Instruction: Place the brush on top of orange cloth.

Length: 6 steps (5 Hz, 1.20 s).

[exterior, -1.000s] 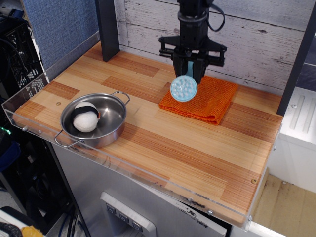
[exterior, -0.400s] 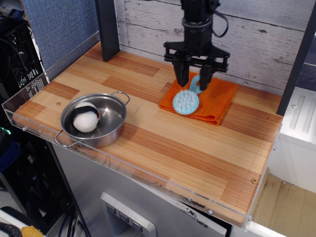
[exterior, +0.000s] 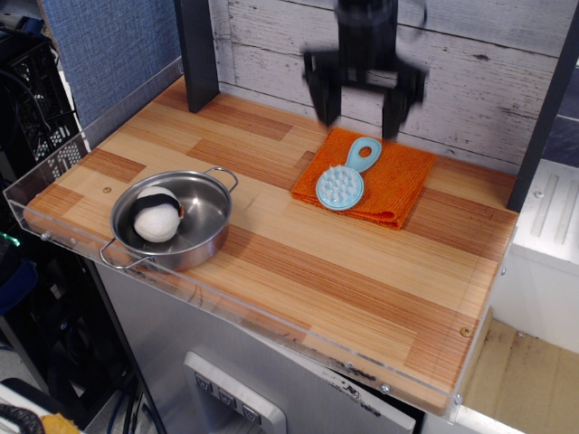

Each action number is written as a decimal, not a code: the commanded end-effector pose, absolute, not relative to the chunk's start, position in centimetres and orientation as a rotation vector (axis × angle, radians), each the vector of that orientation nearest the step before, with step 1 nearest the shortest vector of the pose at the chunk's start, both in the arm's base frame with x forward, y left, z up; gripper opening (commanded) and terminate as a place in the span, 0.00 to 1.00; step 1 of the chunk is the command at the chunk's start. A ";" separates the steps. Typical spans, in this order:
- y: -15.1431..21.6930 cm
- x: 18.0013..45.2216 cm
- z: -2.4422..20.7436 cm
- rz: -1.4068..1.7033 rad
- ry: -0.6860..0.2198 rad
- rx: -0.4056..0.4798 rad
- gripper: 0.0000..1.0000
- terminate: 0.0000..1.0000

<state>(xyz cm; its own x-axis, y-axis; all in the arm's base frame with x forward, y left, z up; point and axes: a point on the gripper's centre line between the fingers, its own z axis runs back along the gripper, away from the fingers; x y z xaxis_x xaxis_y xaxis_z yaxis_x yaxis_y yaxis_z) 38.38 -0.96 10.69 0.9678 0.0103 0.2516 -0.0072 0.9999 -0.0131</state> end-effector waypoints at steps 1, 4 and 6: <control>0.7 33.2 19.4 0.011 -0.447 0.010 1.00 0.00; 2.5 32.2 18.5 -0.013 -0.285 -0.017 1.00 0.00; 2.9 31.9 18.6 0.002 -0.258 0.001 1.00 0.00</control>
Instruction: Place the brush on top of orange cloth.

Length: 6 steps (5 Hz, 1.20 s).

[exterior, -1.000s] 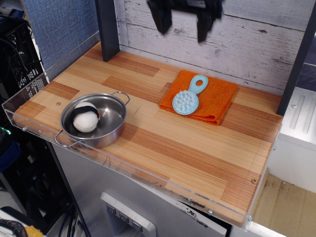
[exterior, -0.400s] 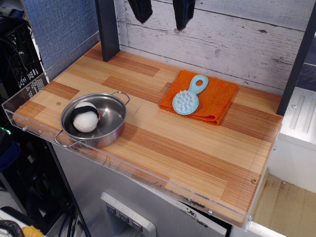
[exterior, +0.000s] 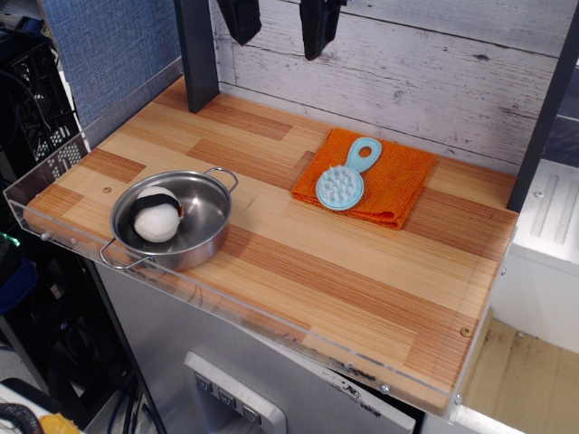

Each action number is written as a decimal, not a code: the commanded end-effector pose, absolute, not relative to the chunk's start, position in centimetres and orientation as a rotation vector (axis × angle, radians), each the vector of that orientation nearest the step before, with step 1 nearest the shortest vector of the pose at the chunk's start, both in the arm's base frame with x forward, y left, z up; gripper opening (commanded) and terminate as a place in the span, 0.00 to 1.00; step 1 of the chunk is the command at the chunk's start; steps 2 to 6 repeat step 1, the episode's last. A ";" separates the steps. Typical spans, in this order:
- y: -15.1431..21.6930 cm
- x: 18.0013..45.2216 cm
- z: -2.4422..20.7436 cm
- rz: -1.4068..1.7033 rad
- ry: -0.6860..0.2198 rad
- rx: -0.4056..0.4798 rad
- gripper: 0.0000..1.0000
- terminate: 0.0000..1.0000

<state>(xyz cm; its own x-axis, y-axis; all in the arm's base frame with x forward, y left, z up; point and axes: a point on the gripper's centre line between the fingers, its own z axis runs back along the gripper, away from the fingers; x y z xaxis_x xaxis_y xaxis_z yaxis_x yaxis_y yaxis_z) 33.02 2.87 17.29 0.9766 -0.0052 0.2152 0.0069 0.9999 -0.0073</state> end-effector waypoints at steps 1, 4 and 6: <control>2.9 31.9 18.6 0.002 -0.258 0.001 1.00 1.00; 2.9 31.9 18.6 0.002 -0.258 0.001 1.00 1.00; 2.9 31.9 18.6 0.002 -0.258 0.001 1.00 1.00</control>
